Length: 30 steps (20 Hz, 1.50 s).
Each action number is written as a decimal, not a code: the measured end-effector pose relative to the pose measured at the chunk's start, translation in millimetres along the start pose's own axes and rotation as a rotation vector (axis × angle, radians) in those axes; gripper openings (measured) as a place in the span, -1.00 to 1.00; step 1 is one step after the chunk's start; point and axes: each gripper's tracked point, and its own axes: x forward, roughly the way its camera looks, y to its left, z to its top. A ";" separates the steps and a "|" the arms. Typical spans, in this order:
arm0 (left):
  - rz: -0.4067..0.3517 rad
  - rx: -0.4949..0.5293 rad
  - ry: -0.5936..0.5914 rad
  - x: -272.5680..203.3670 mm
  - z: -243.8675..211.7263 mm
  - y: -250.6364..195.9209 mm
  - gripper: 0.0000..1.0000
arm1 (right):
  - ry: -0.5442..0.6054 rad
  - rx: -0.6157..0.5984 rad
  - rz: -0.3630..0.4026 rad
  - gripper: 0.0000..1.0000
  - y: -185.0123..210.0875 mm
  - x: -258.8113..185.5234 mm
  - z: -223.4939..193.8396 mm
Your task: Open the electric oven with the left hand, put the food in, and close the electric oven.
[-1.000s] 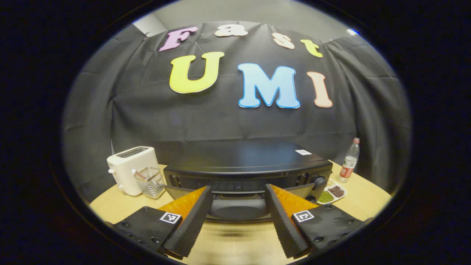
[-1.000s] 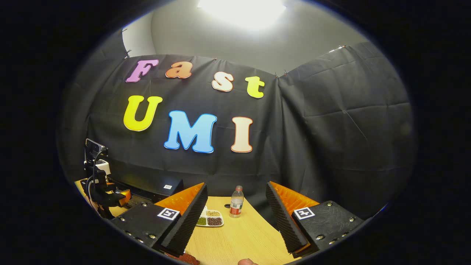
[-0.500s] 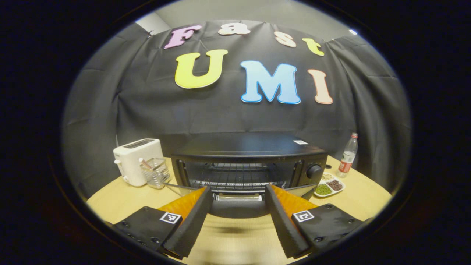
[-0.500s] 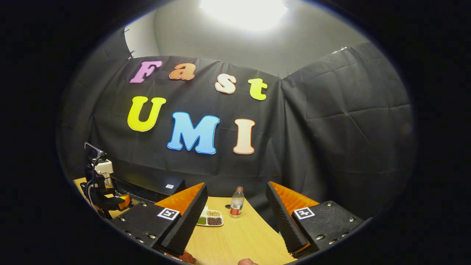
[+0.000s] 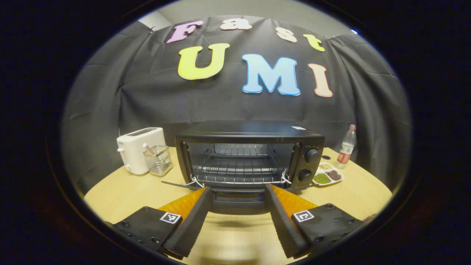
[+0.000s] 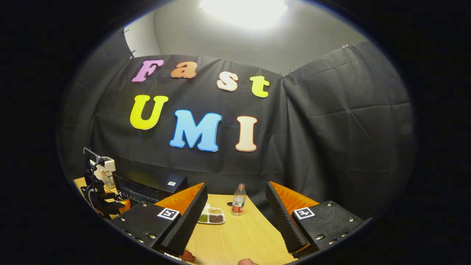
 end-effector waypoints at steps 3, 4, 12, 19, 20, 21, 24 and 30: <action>0.001 -0.001 0.016 -2.8 -10.2 -0.6 0.96 | 0.005 -0.010 0.007 0.94 -0.5 -1.3 -0.8; 0.001 0.001 0.021 -4.2 -14.6 -0.8 0.94 | 0.009 -0.013 0.009 0.94 -0.9 -1.8 -2.1; -0.010 -0.007 0.084 -12.2 -52.3 -2.2 0.89 | 0.027 -0.026 0.016 0.94 -0.8 -4.2 -7.1; -0.006 -0.003 0.130 -14.0 -83.6 -3.1 0.90 | 0.030 -0.039 0.025 0.94 2.3 -8.4 -7.7; -0.005 -0.001 0.138 -13.6 -86.5 -3.3 0.96 | 0.032 -0.039 0.027 0.94 2.3 -8.6 -8.3; -0.003 0.004 0.141 -13.1 -89.2 -3.3 0.89 | 0.034 -0.039 0.030 0.94 2.8 -8.8 -7.7; 0.003 0.011 0.158 -12.2 -96.6 -3.8 0.90 | 0.035 -0.048 0.038 0.94 1.8 -9.8 -8.0; 0.015 0.002 0.151 -18.7 -98.6 -7.4 0.90 | 0.049 -0.049 0.076 0.94 1.4 -13.8 -10.9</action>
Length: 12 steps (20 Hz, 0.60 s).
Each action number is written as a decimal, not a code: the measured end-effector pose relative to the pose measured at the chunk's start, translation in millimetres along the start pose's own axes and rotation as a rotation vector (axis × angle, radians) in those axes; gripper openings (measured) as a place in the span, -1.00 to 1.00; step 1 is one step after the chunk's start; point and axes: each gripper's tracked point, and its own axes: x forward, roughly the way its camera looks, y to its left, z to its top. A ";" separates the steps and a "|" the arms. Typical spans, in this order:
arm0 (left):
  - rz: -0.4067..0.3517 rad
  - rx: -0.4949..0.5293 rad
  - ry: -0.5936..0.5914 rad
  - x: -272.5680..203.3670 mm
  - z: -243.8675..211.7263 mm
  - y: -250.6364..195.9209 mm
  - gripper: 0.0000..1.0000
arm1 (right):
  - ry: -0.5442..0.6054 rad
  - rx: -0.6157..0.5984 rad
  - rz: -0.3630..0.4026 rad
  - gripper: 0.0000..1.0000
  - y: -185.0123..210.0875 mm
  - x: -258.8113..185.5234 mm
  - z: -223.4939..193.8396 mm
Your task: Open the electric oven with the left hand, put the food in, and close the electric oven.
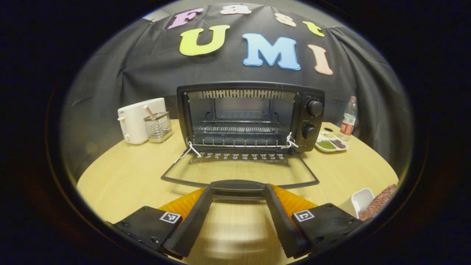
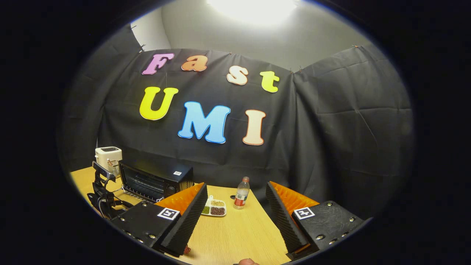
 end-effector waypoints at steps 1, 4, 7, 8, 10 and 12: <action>0.003 -0.001 -0.005 -5.0 1.4 -0.7 0.91 | 0.000 0.002 0.009 0.94 0.0 -0.2 0.6; 0.016 -0.015 -0.049 -30.0 18.0 -2.4 0.91 | 0.003 0.020 0.050 0.94 4.8 -0.5 -2.3; 0.035 -0.028 -0.119 -62.2 46.8 -2.1 0.90 | 0.027 0.044 0.109 0.94 14.9 -0.3 -10.8; 0.040 -0.030 -0.144 -74.3 58.6 -1.2 0.96 | 0.041 0.052 0.132 0.94 19.0 -0.1 -16.0; 0.051 -0.034 -0.203 -101.8 81.9 -1.3 0.96 | 0.064 0.070 0.175 0.94 27.8 -1.3 -23.6; 0.063 -0.034 -0.254 -126.9 103.5 -0.2 0.94 | 0.096 0.085 0.221 0.94 38.7 -1.6 -34.4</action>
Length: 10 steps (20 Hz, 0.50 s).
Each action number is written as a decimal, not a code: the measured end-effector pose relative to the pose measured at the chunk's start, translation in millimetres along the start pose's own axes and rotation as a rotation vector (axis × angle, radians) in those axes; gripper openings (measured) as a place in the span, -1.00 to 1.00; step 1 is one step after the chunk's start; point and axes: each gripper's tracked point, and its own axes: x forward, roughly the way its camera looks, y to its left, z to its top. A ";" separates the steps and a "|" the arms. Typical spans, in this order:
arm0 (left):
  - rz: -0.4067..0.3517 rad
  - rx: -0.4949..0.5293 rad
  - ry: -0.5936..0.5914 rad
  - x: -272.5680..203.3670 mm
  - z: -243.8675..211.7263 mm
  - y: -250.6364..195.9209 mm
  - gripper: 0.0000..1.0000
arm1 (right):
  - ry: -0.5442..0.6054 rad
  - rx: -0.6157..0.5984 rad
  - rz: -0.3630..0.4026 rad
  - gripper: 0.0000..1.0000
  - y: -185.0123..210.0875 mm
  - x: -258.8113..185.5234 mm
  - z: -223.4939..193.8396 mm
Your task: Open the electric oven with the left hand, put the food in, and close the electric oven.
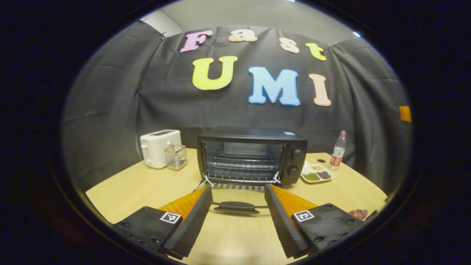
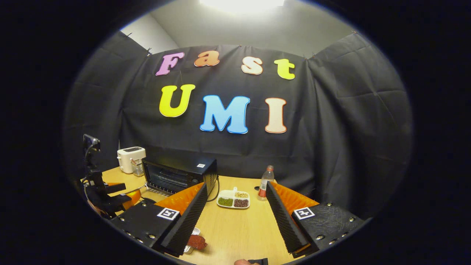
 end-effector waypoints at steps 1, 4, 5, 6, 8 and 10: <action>0.004 0.001 -0.025 -10.5 13.2 1.2 0.89 | 0.018 0.010 0.026 0.94 5.3 2.0 -5.7; 0.021 0.007 -0.105 -44.6 52.2 4.3 0.96 | 0.089 0.041 0.097 0.94 20.3 6.5 -29.6; 0.025 0.009 -0.130 -54.3 63.5 4.7 0.84 | 0.114 0.050 0.112 0.94 22.7 7.3 -38.6; 0.028 0.010 -0.154 -63.9 75.5 5.0 0.90 | 0.147 0.058 0.127 0.94 26.9 8.8 -49.8; 0.035 0.006 -0.197 -82.2 95.7 6.8 0.90 | 0.216 0.083 0.157 0.94 34.4 9.1 -74.1; 0.044 0.000 -0.224 -96.3 109.7 9.1 0.91 | 0.286 0.120 0.185 0.94 41.3 8.4 -97.4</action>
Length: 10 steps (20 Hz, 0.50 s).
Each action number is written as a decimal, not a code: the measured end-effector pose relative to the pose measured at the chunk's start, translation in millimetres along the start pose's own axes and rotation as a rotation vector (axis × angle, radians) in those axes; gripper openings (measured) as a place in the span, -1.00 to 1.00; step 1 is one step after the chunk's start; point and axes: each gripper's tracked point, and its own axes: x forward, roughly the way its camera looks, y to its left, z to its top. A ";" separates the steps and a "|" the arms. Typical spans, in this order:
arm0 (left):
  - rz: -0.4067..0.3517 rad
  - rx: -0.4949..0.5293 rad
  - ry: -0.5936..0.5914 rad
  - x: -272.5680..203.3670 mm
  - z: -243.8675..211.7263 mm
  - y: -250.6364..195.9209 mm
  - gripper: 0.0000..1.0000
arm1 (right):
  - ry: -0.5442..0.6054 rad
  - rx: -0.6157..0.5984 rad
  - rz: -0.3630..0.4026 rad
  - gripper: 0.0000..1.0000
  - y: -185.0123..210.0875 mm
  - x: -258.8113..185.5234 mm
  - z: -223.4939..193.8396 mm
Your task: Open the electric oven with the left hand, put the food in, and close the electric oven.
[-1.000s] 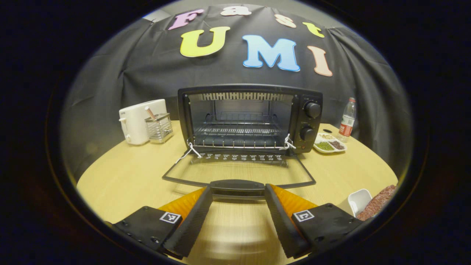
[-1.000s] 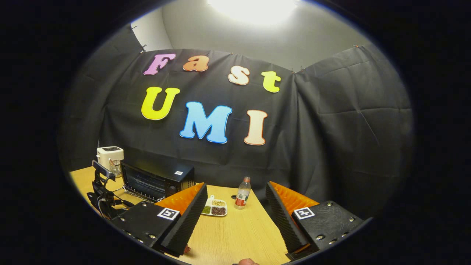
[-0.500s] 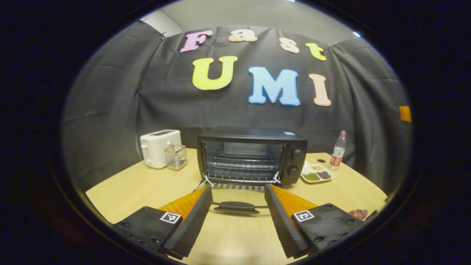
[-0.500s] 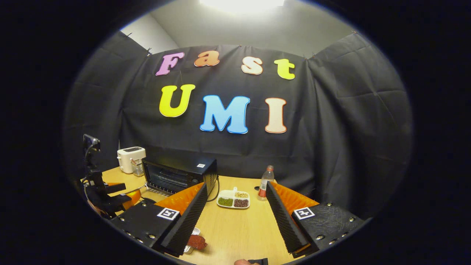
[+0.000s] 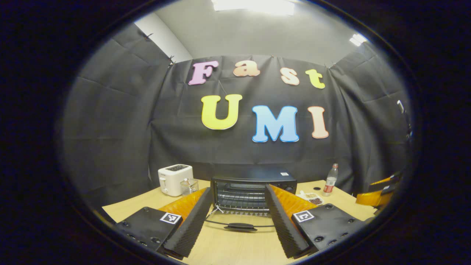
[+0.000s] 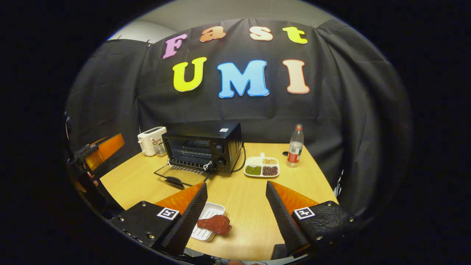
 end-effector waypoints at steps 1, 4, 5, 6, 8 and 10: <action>0.004 -0.001 -0.016 -5.7 8.0 0.2 0.87 | 0.027 0.021 0.010 0.94 0.9 3.8 -9.8; 0.016 0.015 -0.045 -20.6 27.7 3.3 0.94 | 0.111 0.089 0.035 0.96 5.3 13.2 -37.8; 0.018 0.016 -0.054 -24.4 33.6 3.7 0.94 | 0.136 0.111 0.047 0.96 8.1 15.7 -45.5; 0.020 0.016 -0.059 -27.9 37.8 4.2 0.89 | 0.160 0.130 0.056 0.96 10.1 18.4 -53.9; 0.025 0.014 -0.062 -34.7 42.0 5.0 0.94 | 0.212 0.161 0.074 0.99 13.7 23.8 -67.7; 0.031 0.016 -0.067 -39.9 45.9 5.8 0.94 | 0.263 0.207 0.090 1.00 17.4 28.8 -86.3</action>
